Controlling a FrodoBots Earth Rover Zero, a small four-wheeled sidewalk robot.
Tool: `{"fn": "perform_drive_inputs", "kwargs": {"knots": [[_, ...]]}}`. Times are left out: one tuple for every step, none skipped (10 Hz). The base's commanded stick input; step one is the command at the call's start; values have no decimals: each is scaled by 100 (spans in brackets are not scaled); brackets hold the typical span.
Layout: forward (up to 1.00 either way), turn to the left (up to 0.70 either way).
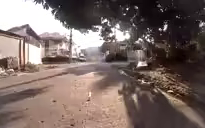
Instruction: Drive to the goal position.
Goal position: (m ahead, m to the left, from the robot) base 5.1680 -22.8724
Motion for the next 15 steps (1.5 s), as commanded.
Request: {"fn": "perform_drive_inputs", "kwargs": {"knots": [[100,0],[100,0],[100,0],[100,0],[100,0],[100,0],[100,0],[100,0],[100,0],[100,0],[100,0],[100,0],[100,0],[100,0],[100,0]]}}
